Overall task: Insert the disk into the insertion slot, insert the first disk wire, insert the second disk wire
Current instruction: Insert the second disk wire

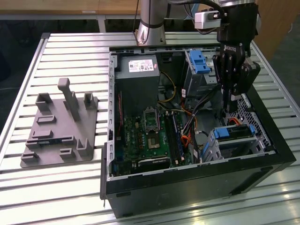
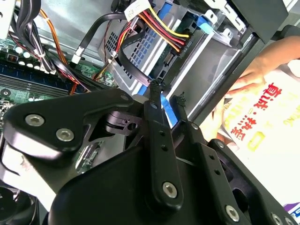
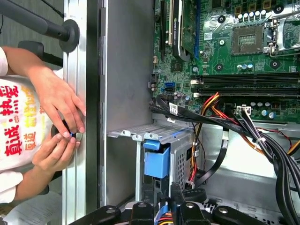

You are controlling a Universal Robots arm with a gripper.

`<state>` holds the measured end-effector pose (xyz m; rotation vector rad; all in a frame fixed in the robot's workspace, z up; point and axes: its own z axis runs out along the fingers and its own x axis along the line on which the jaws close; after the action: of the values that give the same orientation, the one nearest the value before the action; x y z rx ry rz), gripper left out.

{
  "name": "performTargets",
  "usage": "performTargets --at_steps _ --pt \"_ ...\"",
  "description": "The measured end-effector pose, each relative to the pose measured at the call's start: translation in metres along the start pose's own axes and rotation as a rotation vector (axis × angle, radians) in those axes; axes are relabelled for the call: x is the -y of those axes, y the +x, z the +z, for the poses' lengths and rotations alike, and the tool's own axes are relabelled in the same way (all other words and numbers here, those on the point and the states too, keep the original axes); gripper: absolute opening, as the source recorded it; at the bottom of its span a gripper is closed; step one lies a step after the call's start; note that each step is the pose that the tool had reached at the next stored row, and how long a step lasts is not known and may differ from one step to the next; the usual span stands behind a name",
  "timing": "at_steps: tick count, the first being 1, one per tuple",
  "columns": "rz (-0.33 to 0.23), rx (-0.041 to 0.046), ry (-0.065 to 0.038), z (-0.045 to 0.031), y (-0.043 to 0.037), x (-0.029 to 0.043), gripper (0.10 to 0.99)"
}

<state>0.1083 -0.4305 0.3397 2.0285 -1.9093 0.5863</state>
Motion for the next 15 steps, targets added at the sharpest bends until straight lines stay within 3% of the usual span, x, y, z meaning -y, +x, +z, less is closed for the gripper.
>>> performTargets --at_steps 9,15 --pt "-0.011 -0.0024 0.006 -0.0015 -0.0039 0.0003 0.286" --pt "-0.014 -0.0161 0.006 -0.0049 -0.0105 -0.0008 0.286"
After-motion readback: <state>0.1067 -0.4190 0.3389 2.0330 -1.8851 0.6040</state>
